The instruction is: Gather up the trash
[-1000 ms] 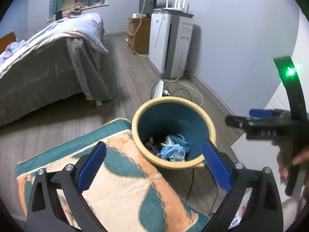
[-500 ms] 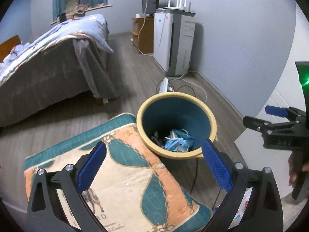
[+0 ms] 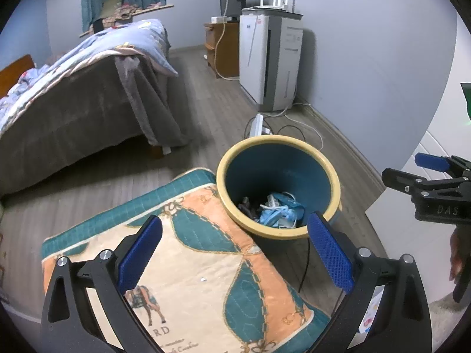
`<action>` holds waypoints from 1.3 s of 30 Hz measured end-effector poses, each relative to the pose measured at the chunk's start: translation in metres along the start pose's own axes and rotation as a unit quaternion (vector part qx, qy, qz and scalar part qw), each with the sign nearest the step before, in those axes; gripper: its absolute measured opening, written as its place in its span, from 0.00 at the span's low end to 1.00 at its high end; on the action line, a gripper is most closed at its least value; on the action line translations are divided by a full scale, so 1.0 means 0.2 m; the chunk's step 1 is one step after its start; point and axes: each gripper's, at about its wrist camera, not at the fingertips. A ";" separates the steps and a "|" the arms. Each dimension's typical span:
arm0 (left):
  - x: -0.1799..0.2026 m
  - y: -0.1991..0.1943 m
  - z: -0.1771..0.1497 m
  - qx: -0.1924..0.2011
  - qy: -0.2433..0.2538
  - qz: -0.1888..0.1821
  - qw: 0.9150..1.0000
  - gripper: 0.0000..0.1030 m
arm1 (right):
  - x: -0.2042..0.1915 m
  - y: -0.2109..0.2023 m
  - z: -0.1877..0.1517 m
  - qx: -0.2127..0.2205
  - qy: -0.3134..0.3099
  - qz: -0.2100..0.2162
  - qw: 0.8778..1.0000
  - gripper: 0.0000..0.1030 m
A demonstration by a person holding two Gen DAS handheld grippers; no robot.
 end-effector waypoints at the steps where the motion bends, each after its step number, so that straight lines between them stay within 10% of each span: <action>1: 0.00 0.00 0.00 0.000 0.001 -0.001 1.000 0.95 | 0.00 0.00 0.00 0.001 -0.001 -0.001 1.000 0.94; 39: 0.00 0.00 0.04 0.004 0.007 0.002 1.000 0.95 | -0.03 0.02 0.01 -0.005 -0.005 -0.005 1.000 0.94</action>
Point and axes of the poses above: each gripper's, at about its wrist camera, not at the fingertips, and y roughly the way its jaws point, x to its right, z to its top, and after that the axes turned 2 degrees about -x, right-handed
